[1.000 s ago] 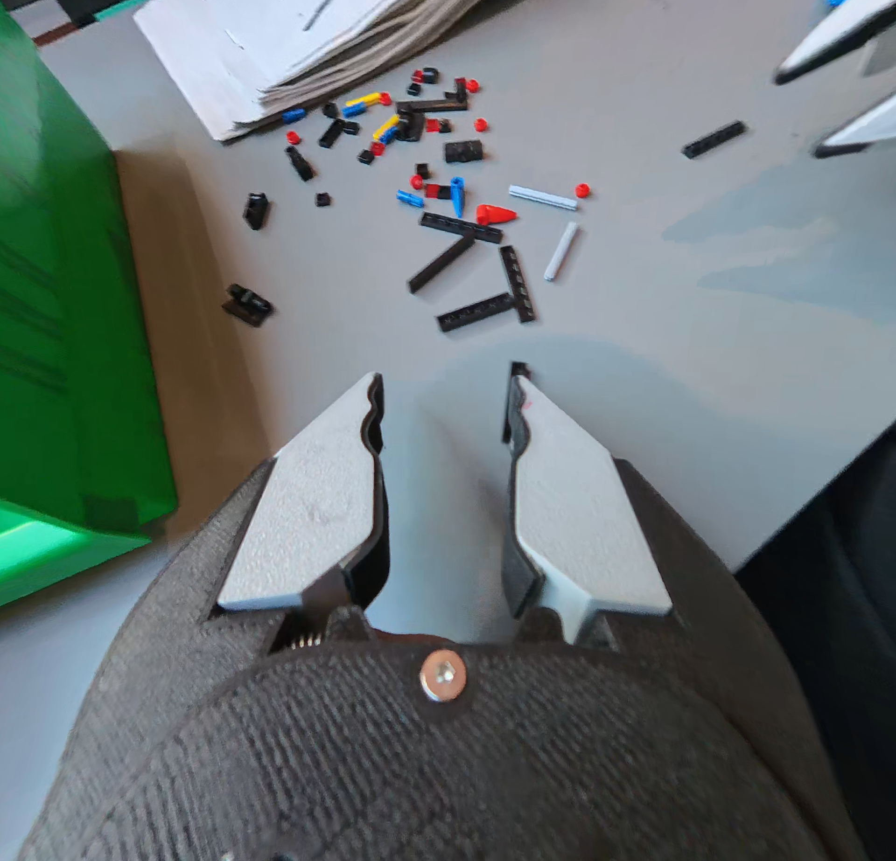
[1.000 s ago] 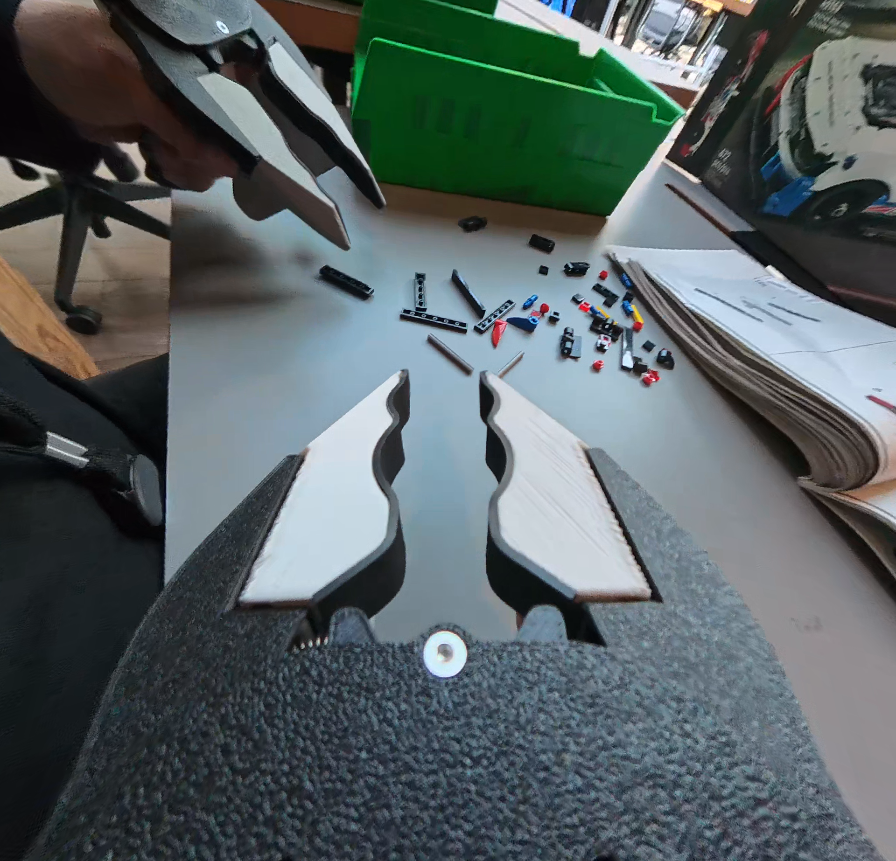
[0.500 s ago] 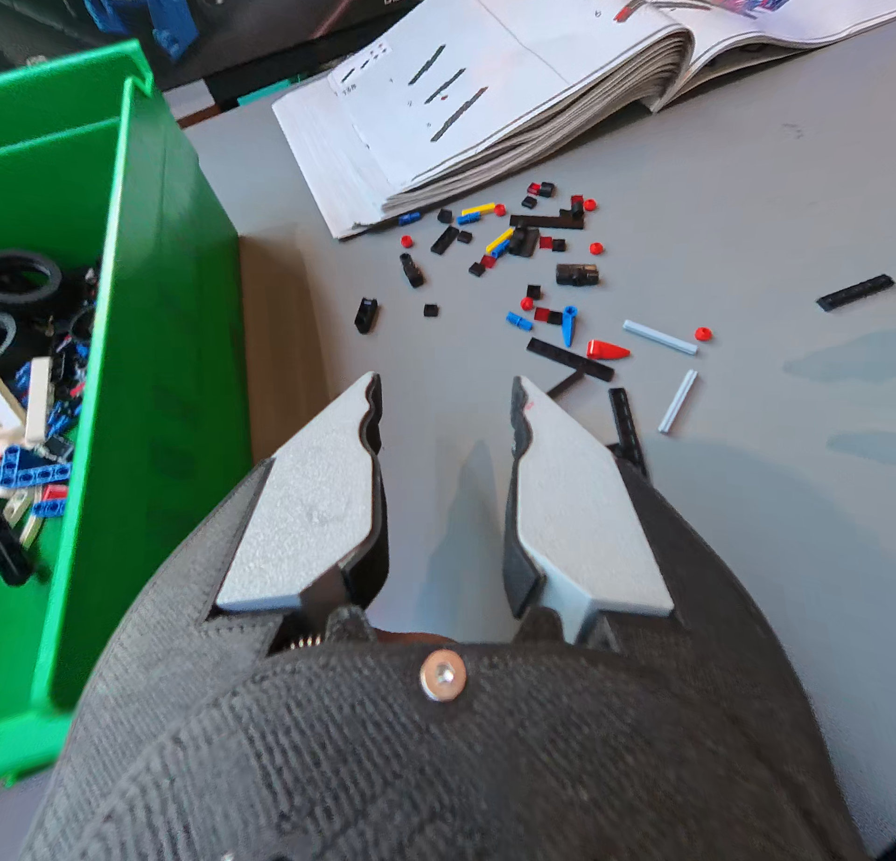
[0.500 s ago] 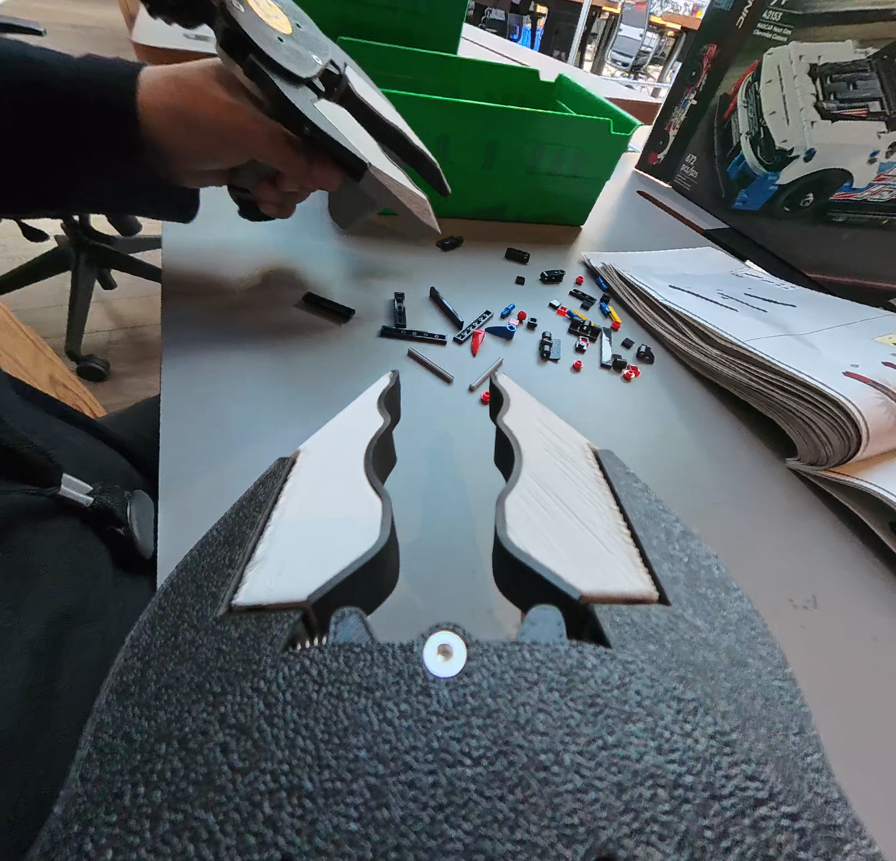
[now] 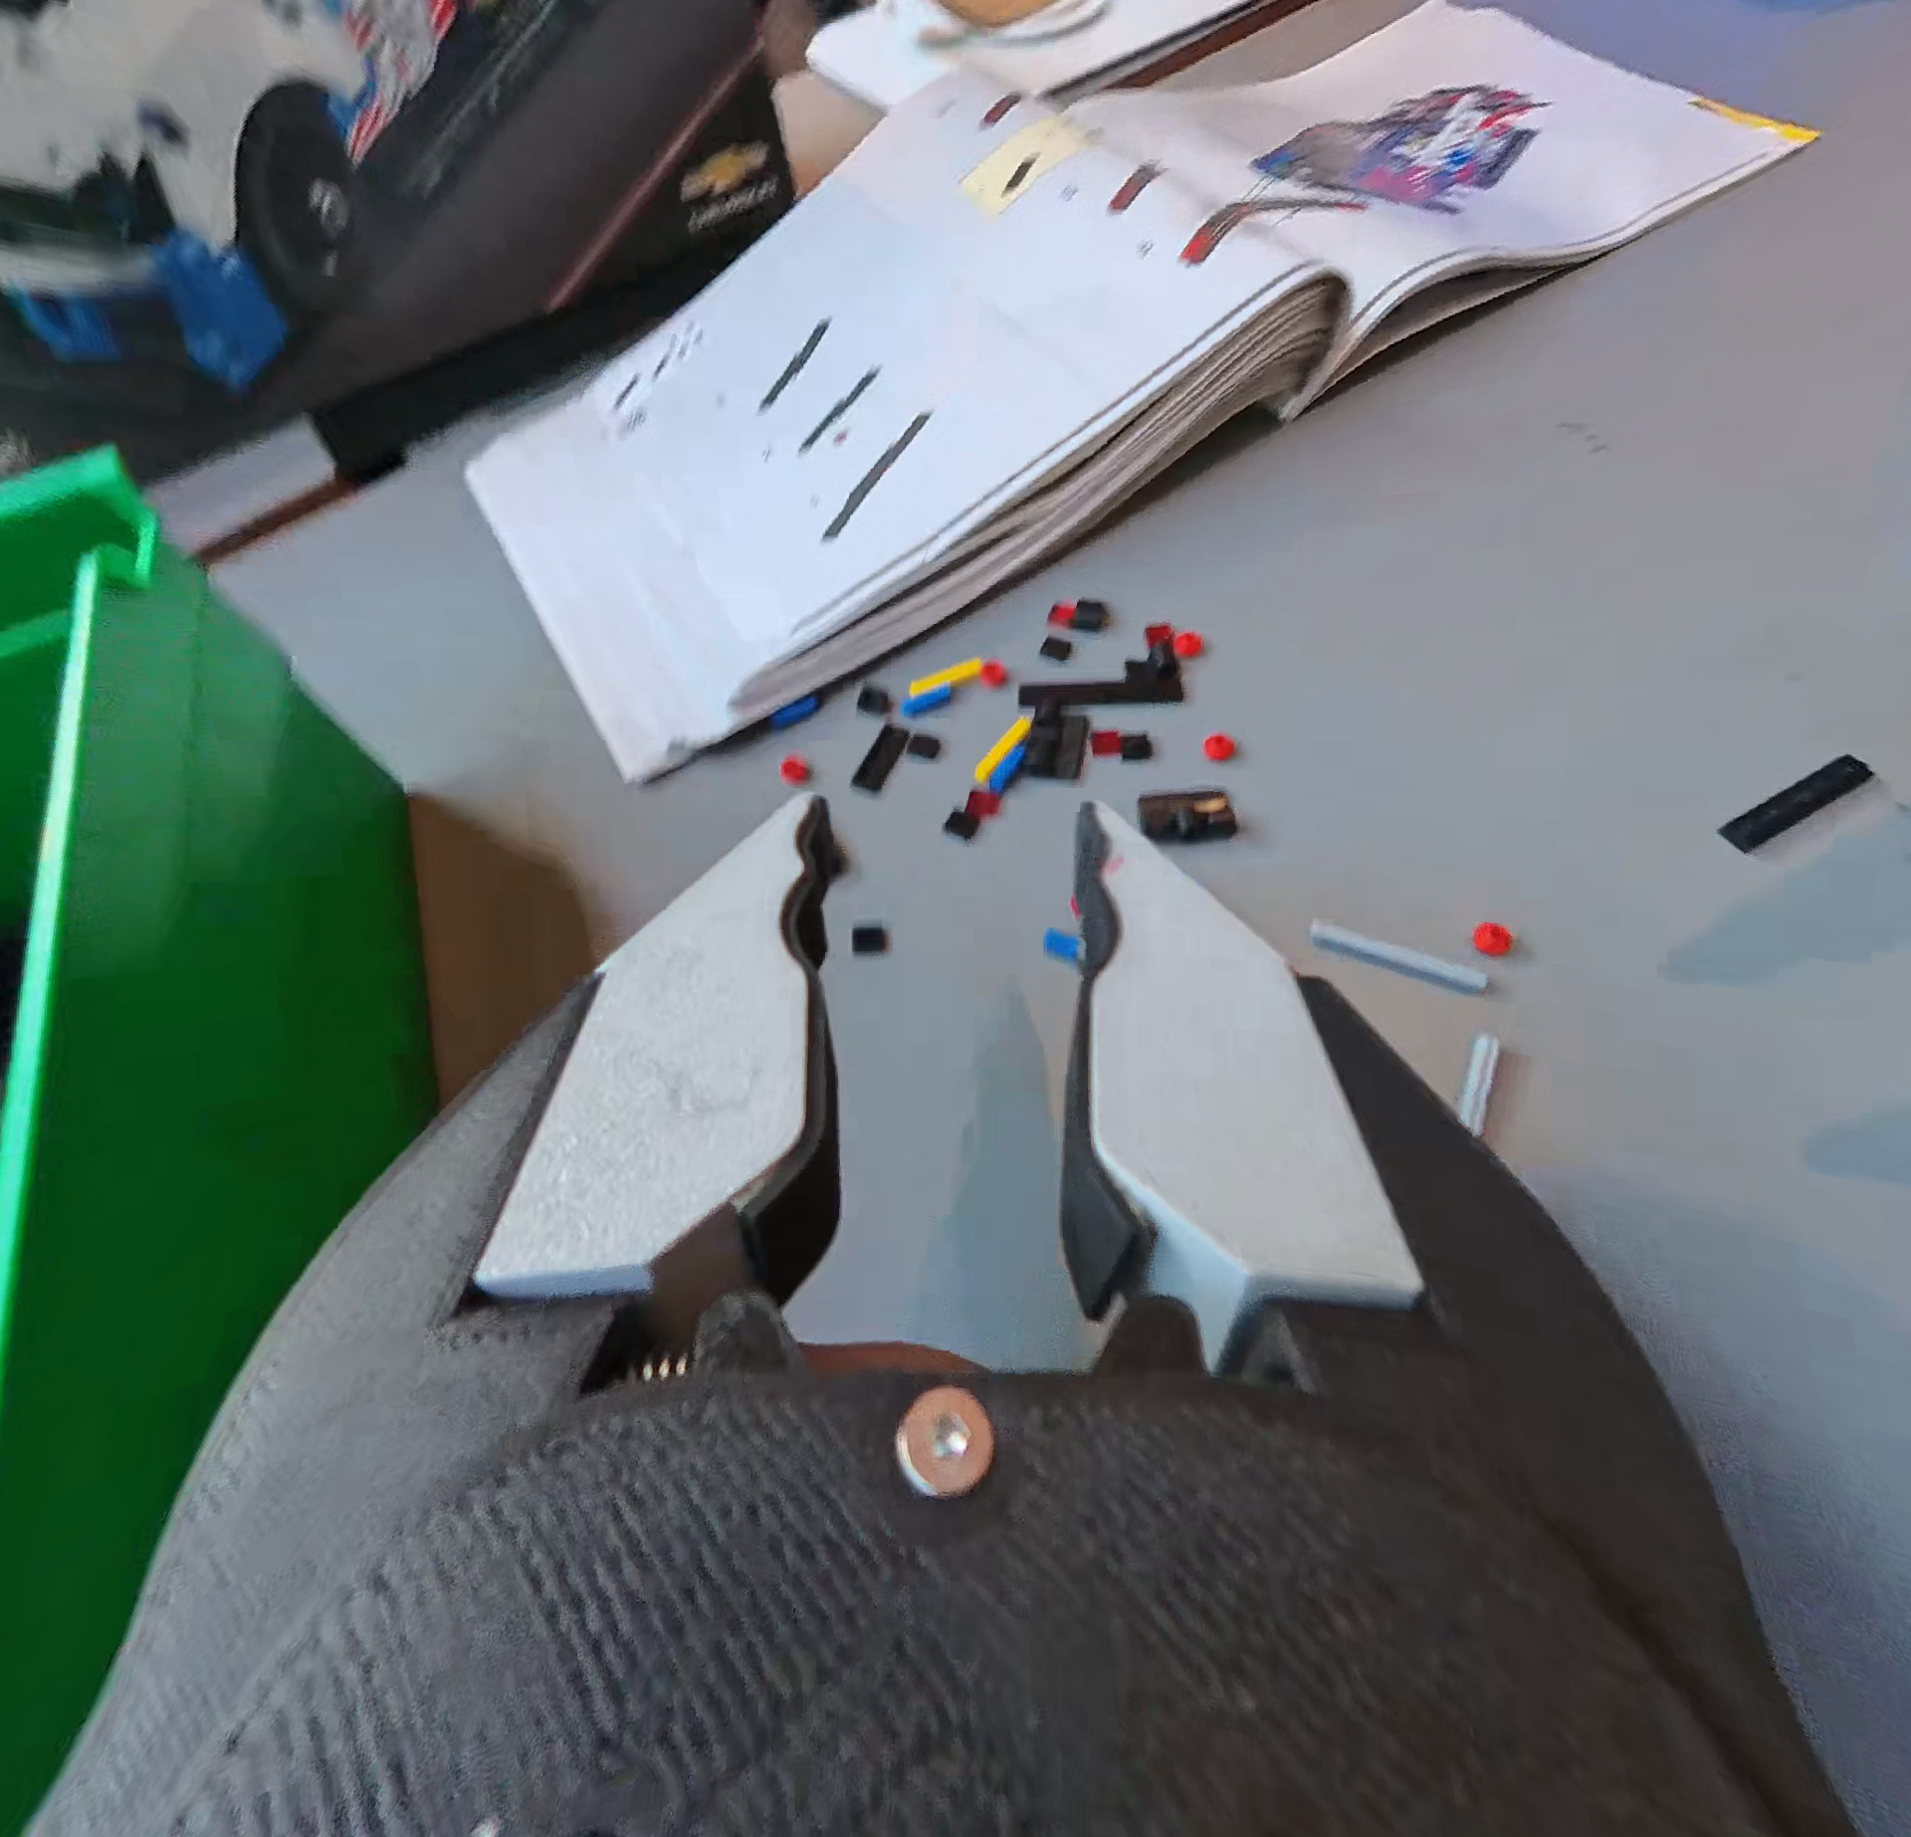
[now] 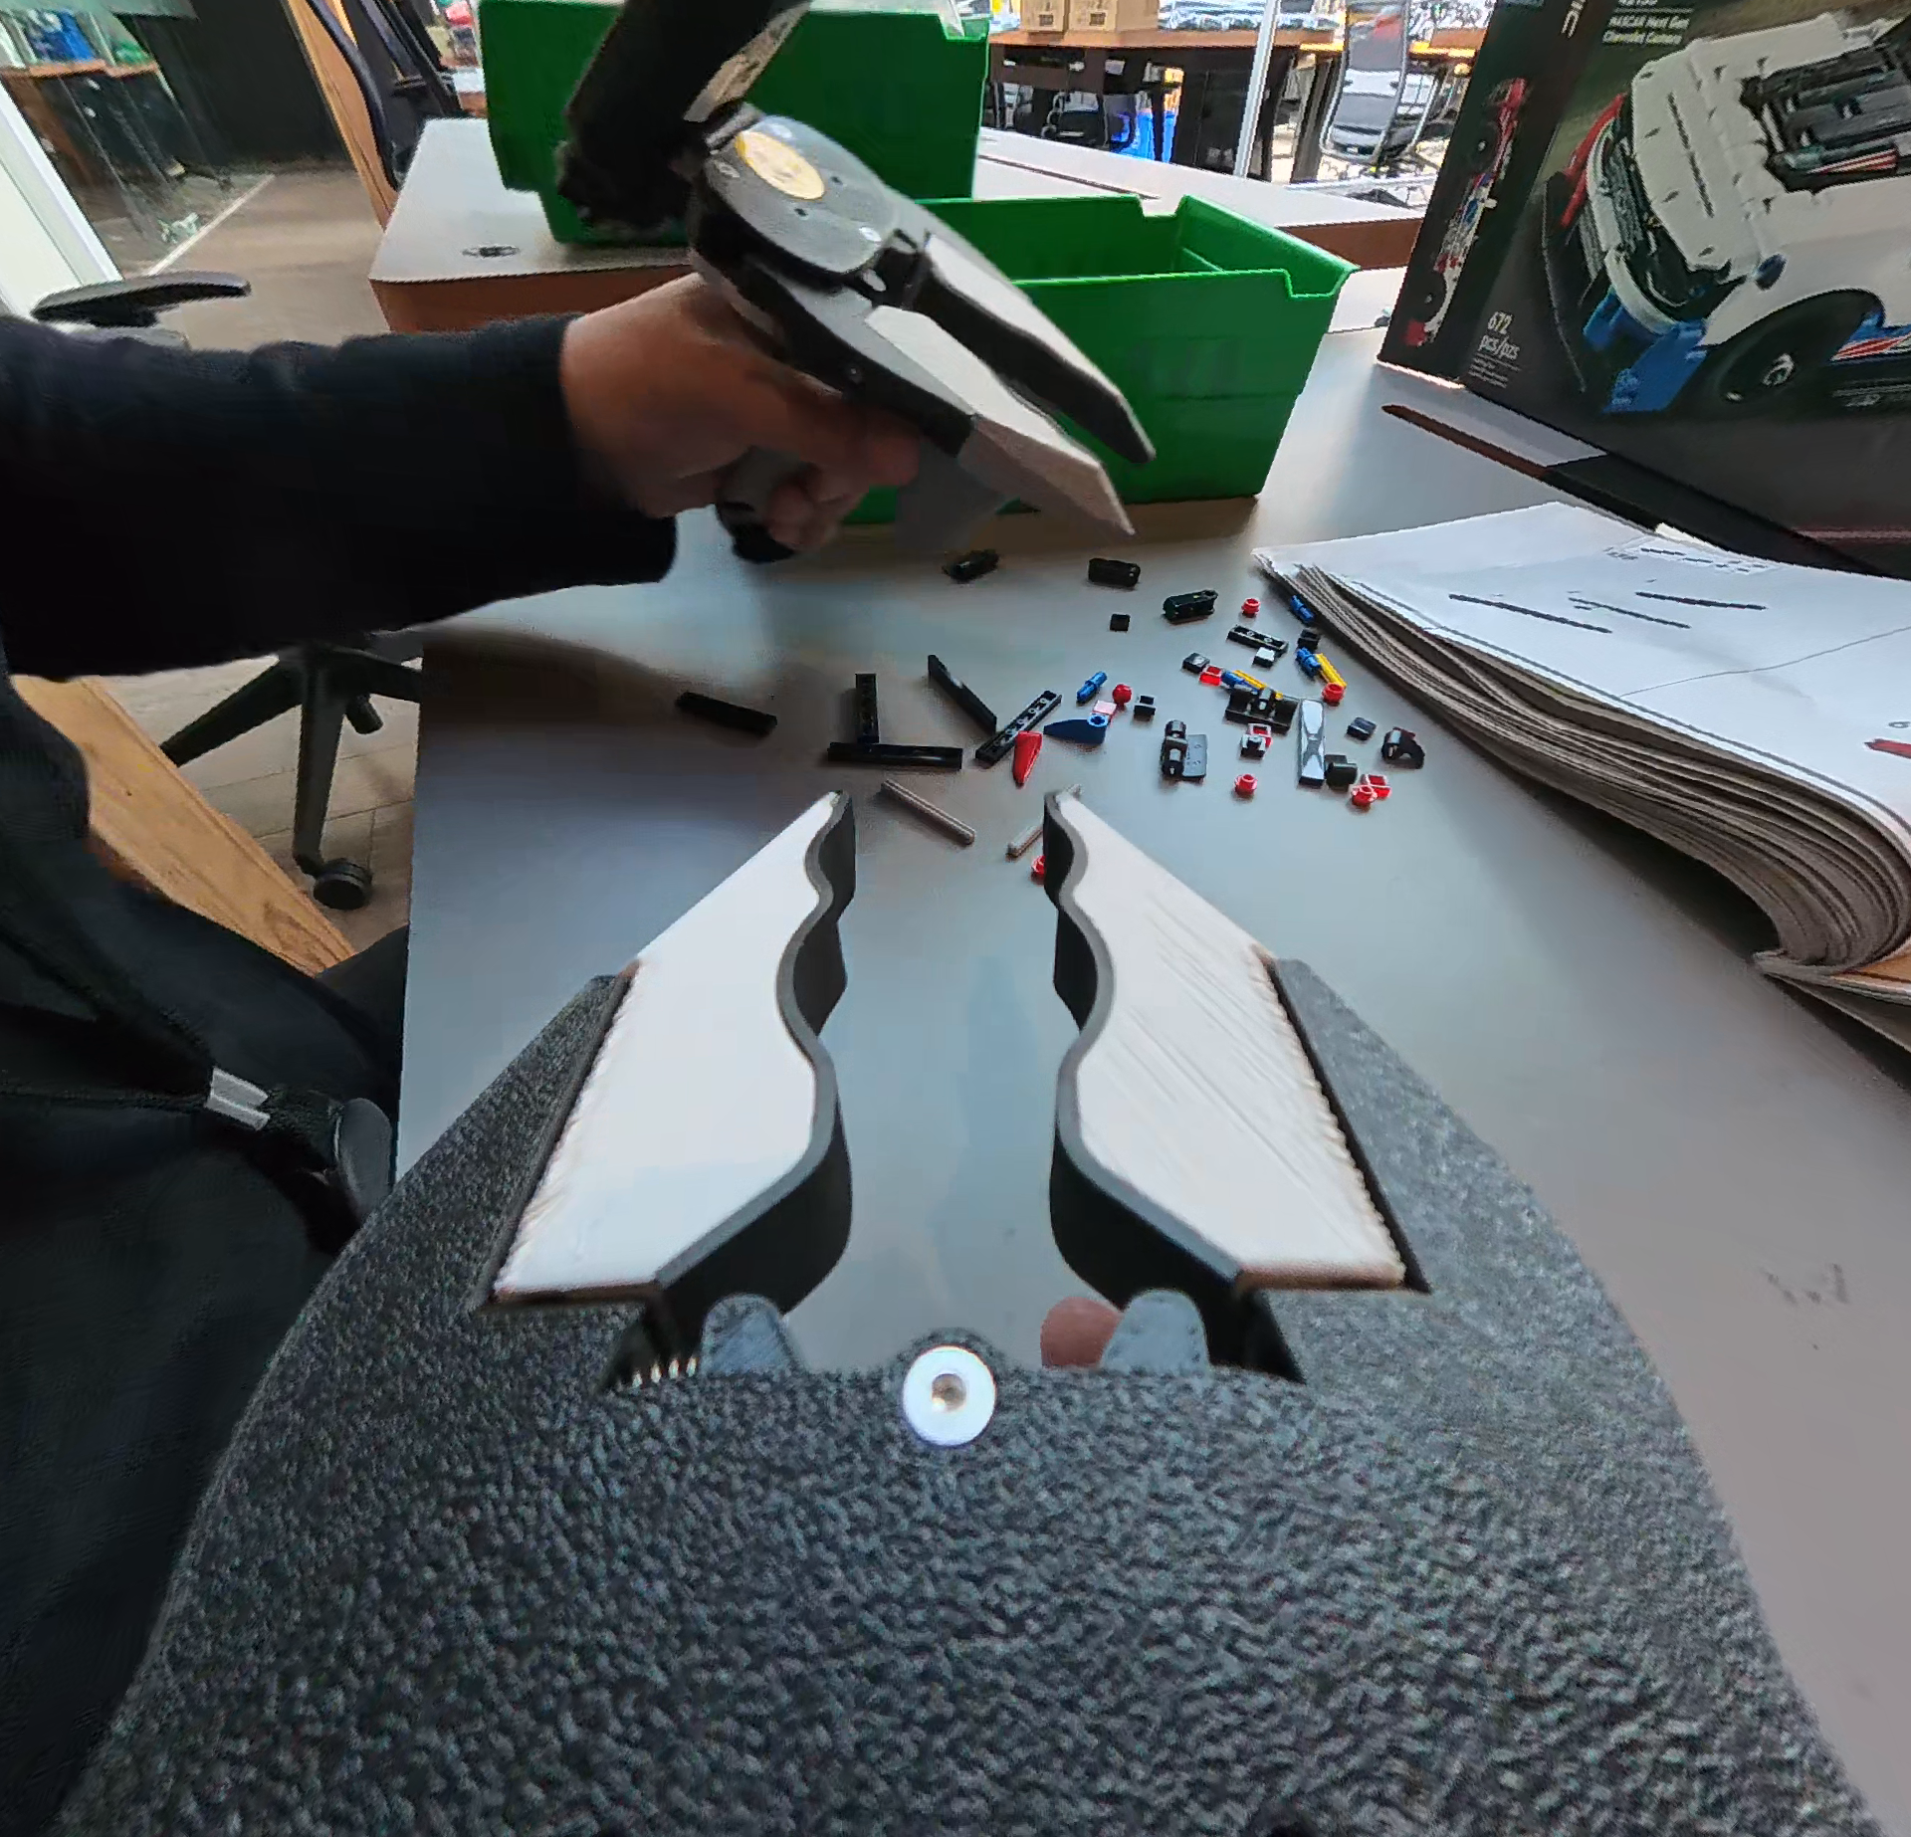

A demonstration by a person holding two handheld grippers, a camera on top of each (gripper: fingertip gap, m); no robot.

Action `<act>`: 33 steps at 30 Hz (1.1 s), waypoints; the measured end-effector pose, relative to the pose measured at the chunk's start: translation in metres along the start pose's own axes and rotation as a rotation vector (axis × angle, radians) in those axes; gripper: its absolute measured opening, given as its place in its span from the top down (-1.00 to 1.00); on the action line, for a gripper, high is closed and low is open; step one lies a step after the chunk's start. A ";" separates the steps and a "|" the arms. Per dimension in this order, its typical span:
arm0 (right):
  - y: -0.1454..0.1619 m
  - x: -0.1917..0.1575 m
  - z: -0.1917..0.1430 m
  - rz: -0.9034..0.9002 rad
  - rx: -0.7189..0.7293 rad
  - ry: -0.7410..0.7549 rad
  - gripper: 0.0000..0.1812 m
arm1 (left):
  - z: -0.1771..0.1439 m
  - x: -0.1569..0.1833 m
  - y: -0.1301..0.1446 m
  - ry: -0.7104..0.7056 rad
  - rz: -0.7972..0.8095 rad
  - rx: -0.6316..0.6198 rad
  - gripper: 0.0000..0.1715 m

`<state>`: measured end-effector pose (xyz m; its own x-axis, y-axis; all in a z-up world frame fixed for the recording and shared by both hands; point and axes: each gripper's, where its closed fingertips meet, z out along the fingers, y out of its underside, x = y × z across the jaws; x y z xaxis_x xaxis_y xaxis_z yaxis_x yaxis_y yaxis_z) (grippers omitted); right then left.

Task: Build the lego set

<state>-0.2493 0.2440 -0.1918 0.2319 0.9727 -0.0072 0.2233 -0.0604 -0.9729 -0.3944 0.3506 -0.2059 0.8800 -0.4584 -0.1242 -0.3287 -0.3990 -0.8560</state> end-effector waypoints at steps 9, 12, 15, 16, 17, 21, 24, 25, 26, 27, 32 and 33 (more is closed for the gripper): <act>-0.001 -0.001 0.000 -0.011 0.006 0.004 0.62 | 0.050 -0.015 -0.017 0.108 0.197 -0.142 0.59; -0.002 0.000 -0.001 -0.006 0.011 0.006 0.63 | 0.053 -0.021 -0.002 0.107 0.197 -0.193 0.60; -0.002 0.000 0.000 0.000 0.012 -0.001 0.64 | 0.054 -0.012 0.010 0.165 0.173 -0.199 0.62; -0.002 0.000 0.000 -0.001 0.011 -0.003 0.64 | 0.056 -0.012 0.015 0.166 0.180 -0.215 0.62; -0.002 0.000 0.000 -0.003 0.010 -0.004 0.64 | 0.057 -0.013 0.019 0.160 0.196 -0.231 0.62; -0.002 0.000 0.001 -0.010 0.010 -0.001 0.65 | 0.061 -0.012 0.023 0.158 0.230 -0.235 0.66; -0.003 0.001 0.000 -0.006 0.018 0.002 0.65 | 0.065 -0.017 0.028 0.150 0.225 -0.247 0.67; -0.003 0.001 0.000 -0.003 0.020 0.002 0.65 | 0.066 -0.019 0.028 0.148 0.217 -0.249 0.67; -0.003 0.002 0.000 0.000 0.022 0.001 0.65 | 0.067 -0.021 0.028 0.150 0.203 -0.247 0.70; -0.004 0.002 -0.001 0.002 0.024 0.001 0.65 | 0.068 -0.023 0.027 0.155 0.187 -0.245 0.72; -0.005 0.001 -0.001 -0.002 0.032 0.000 0.65 | 0.073 -0.024 0.022 0.200 0.142 -0.245 0.79; -0.005 0.001 -0.002 -0.003 0.034 0.001 0.65 | 0.074 -0.022 0.022 0.214 0.141 -0.251 0.79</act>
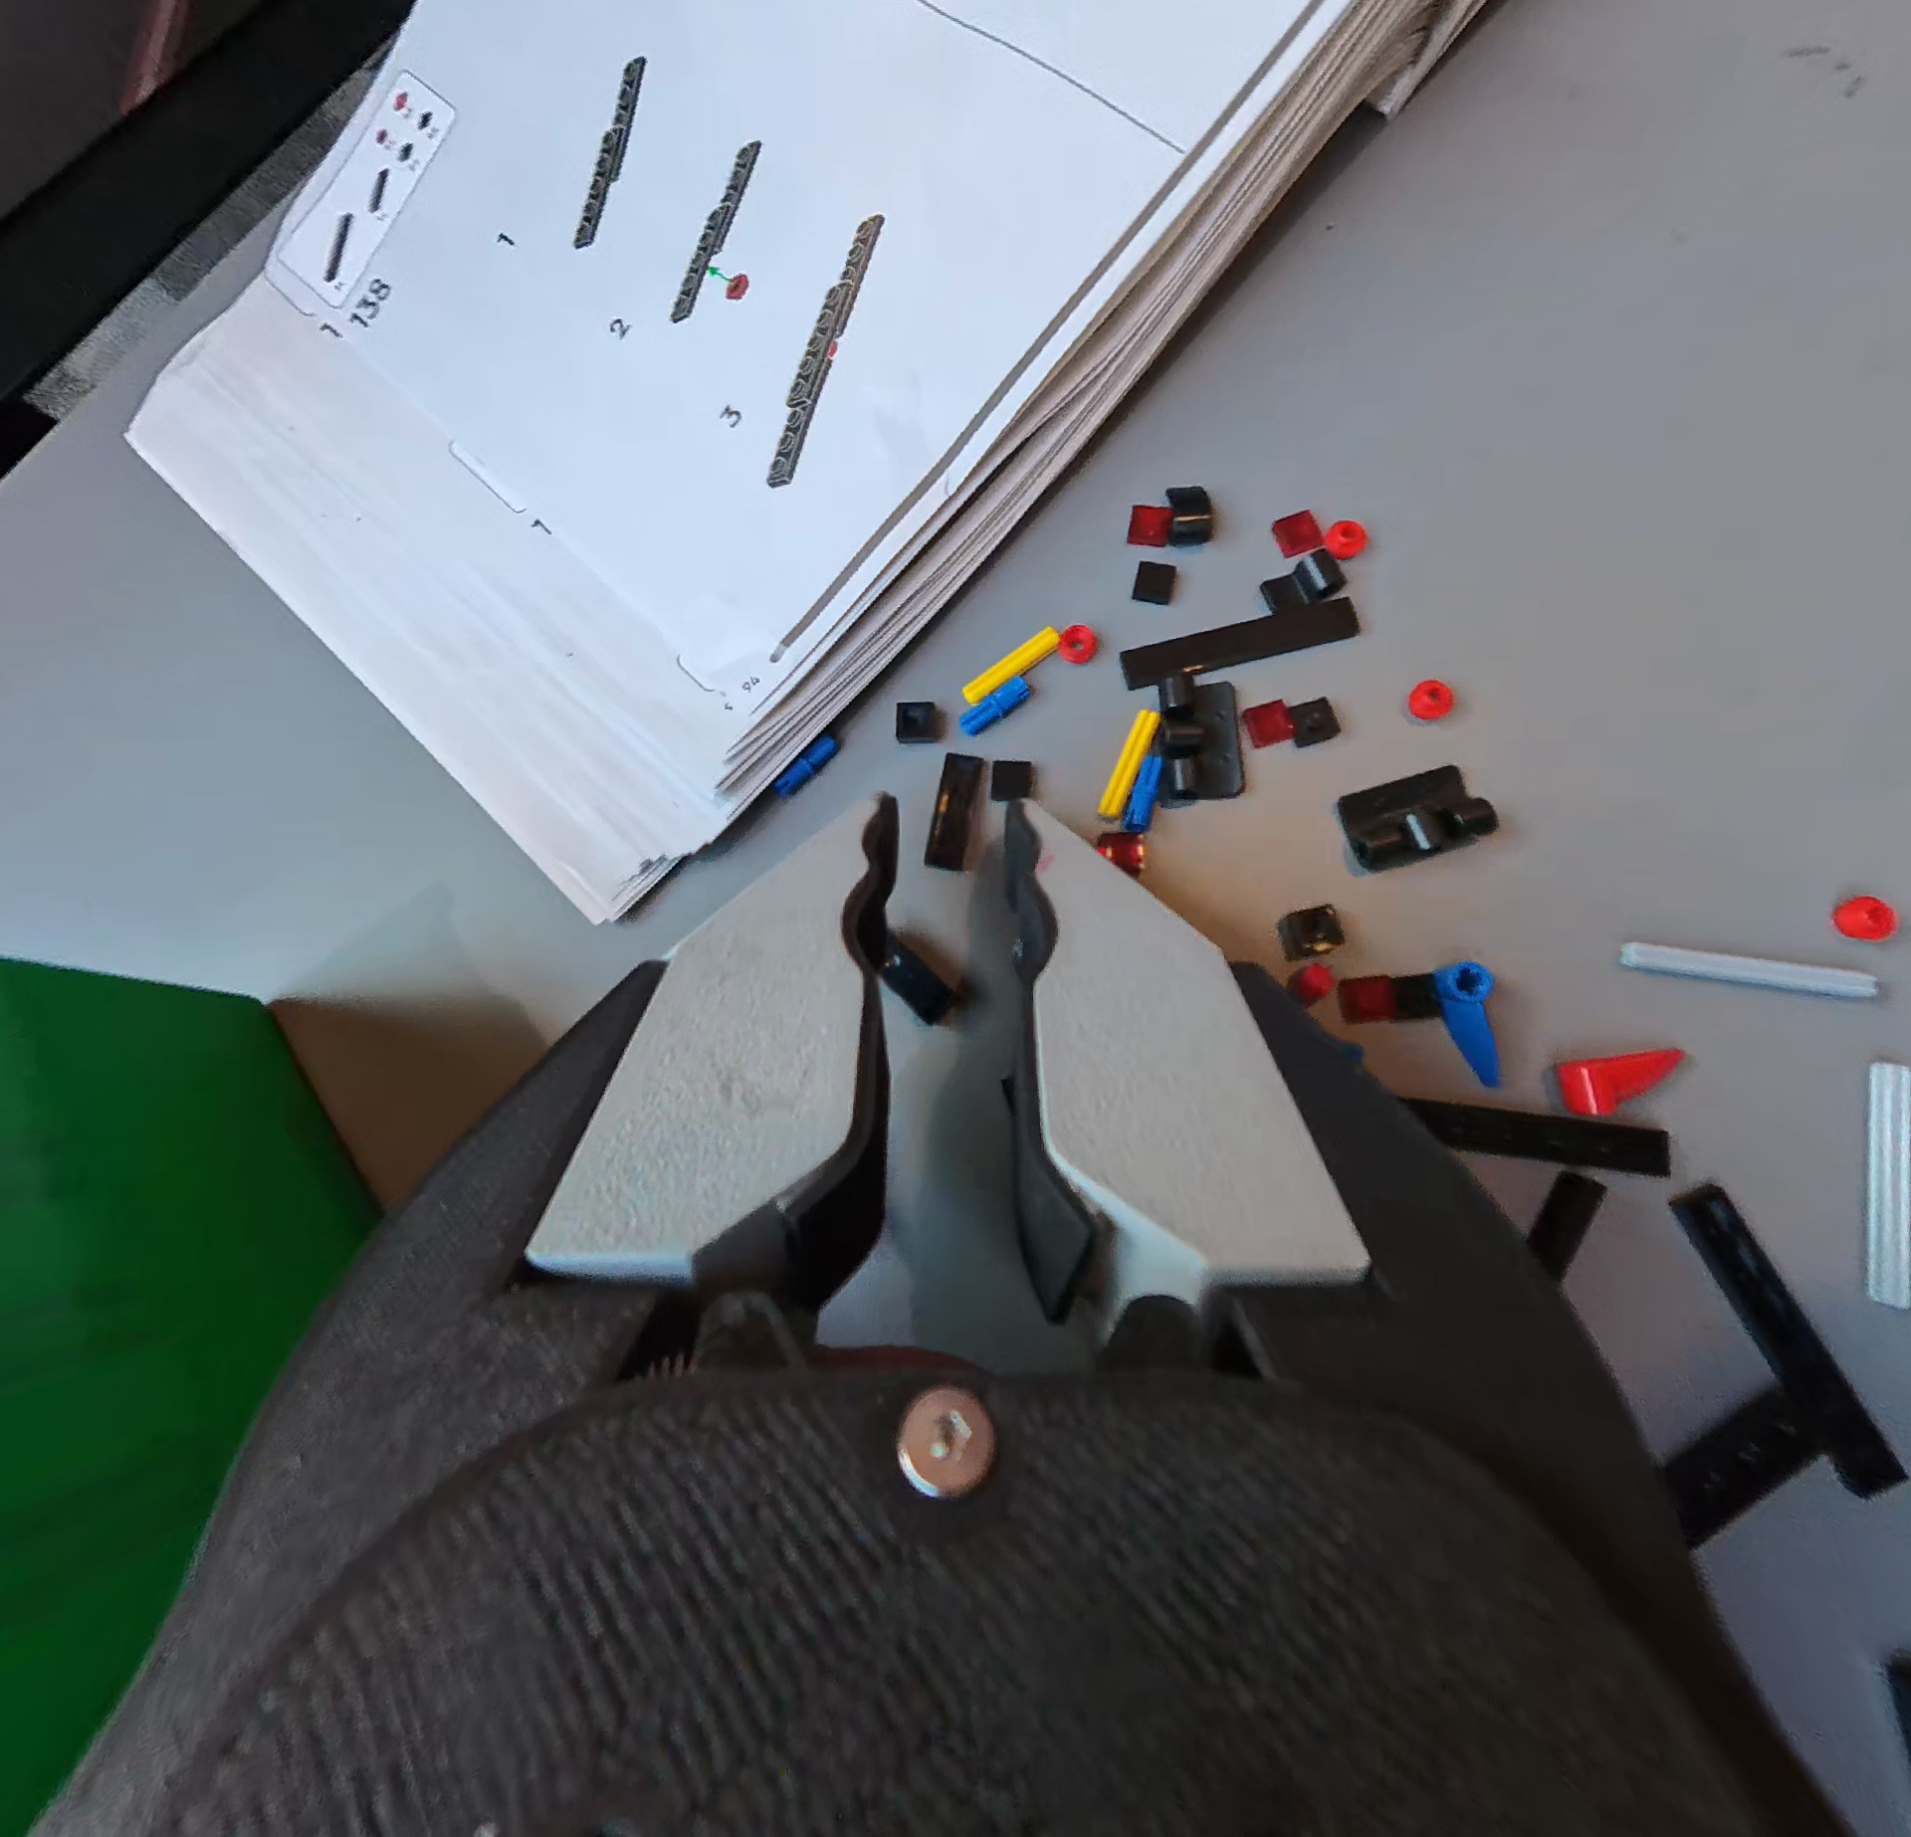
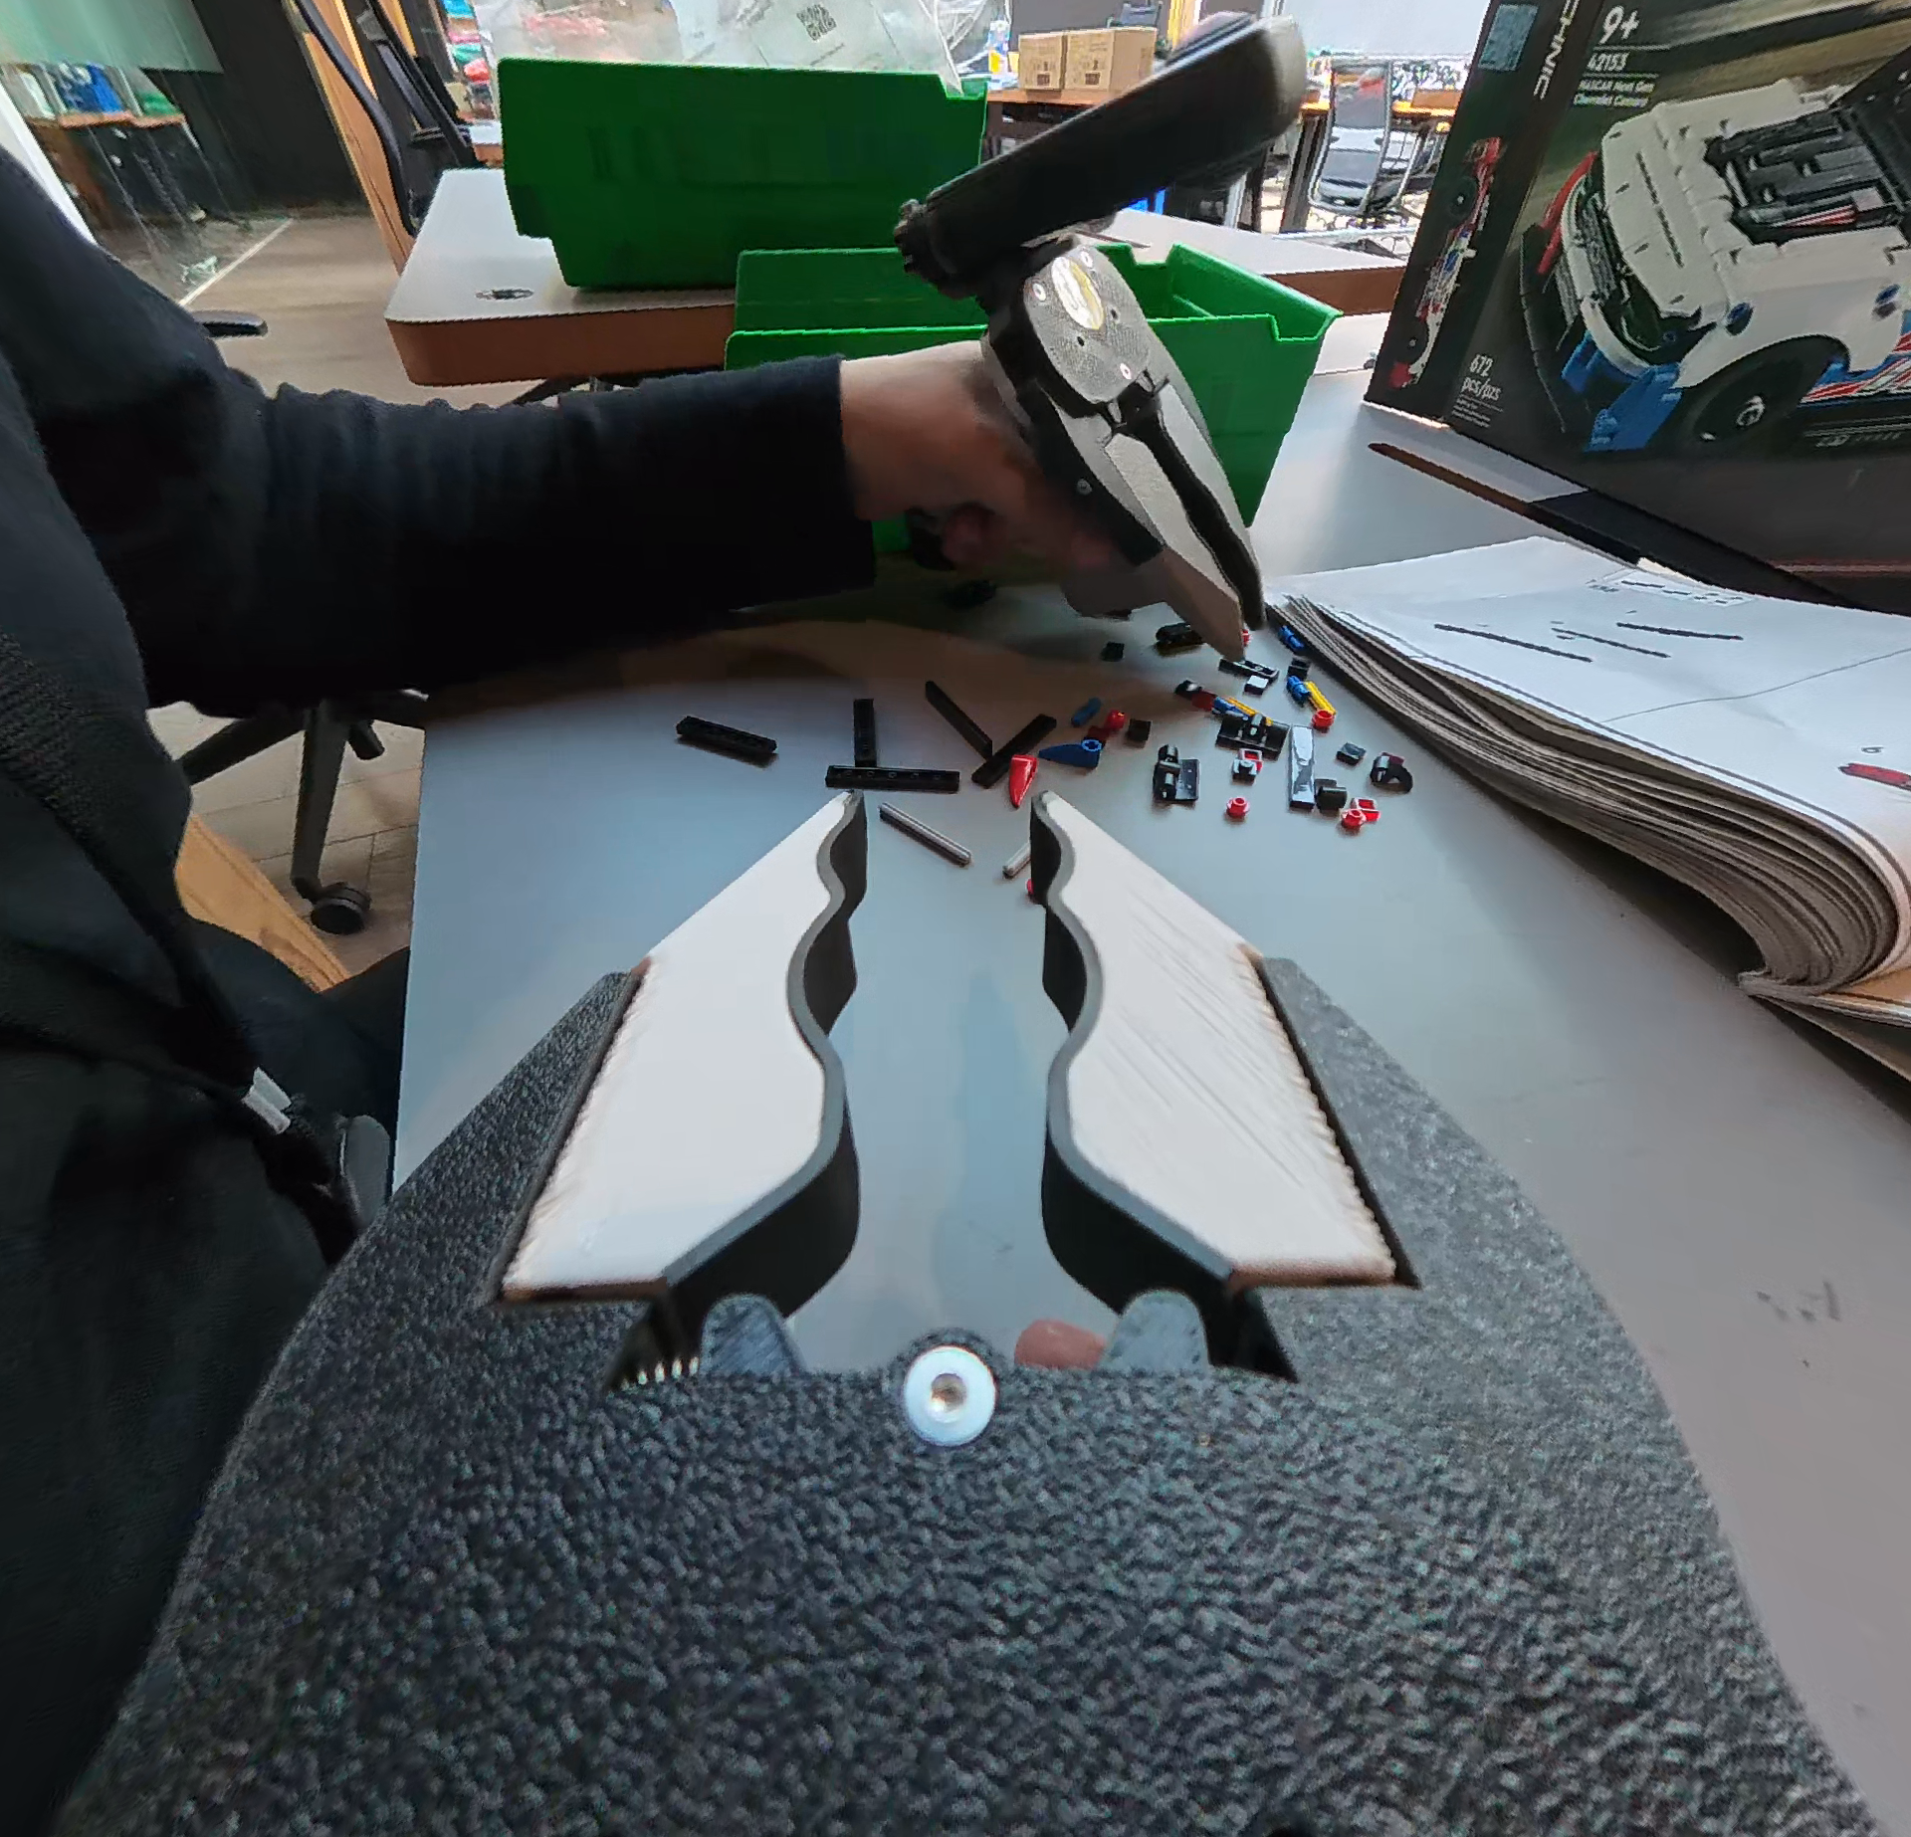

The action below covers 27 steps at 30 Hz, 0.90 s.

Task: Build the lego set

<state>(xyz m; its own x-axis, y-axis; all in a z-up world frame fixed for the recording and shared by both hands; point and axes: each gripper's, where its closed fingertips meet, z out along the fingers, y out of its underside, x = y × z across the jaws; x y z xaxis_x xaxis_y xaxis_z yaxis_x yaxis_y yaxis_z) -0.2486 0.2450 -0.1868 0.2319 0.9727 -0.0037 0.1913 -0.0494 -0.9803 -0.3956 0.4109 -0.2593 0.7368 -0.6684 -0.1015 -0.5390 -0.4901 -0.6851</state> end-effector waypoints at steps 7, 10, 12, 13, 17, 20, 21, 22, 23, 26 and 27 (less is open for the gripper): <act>-0.002 0.001 -0.001 0.002 0.014 0.004 0.67 | 0.009 0.007 0.006 0.067 -0.045 -0.012 0.93; -0.001 0.001 -0.001 0.000 0.013 0.008 0.67 | 0.008 0.005 0.007 0.059 -0.049 -0.019 0.93; -0.002 0.001 -0.001 -0.004 0.015 0.015 0.67 | 0.006 0.004 0.006 0.033 -0.031 -0.014 0.94; -0.002 0.002 -0.002 -0.008 0.017 0.021 0.67 | 0.004 0.005 0.003 0.032 -0.033 0.003 0.94; -0.005 0.008 -0.004 -0.040 0.032 0.086 0.66 | -0.018 0.018 -0.029 0.115 -0.143 0.198 0.94; -0.016 0.014 -0.001 -0.077 0.029 0.152 0.67 | -0.055 0.066 -0.075 0.520 -0.395 0.463 0.94; -0.024 0.017 0.001 -0.095 0.014 0.165 0.66 | -0.070 0.081 -0.088 0.676 -0.479 0.536 0.94; -0.033 0.021 0.002 -0.125 -0.004 0.190 0.63 | -0.083 0.091 -0.099 0.807 -0.557 0.590 0.94; -0.042 0.027 0.002 -0.161 -0.025 0.218 0.61 | -0.091 0.099 -0.105 0.911 -0.623 0.615 0.94; -0.071 0.041 0.004 -0.257 -0.076 0.265 0.60 | -0.102 0.123 -0.112 1.136 -0.743 0.611 0.94; -0.078 0.045 0.006 -0.294 -0.095 0.274 0.59 | -0.106 0.130 -0.114 1.204 -0.775 0.605 0.95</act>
<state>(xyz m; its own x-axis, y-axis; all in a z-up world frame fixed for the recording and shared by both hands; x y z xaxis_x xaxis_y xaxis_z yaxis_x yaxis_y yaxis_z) -0.2584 0.2939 -0.1119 0.3970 0.8527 0.3396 0.3718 0.1889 -0.9089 -0.2817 0.3205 -0.1176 -0.1630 -0.5517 0.8179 0.2625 -0.8234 -0.5031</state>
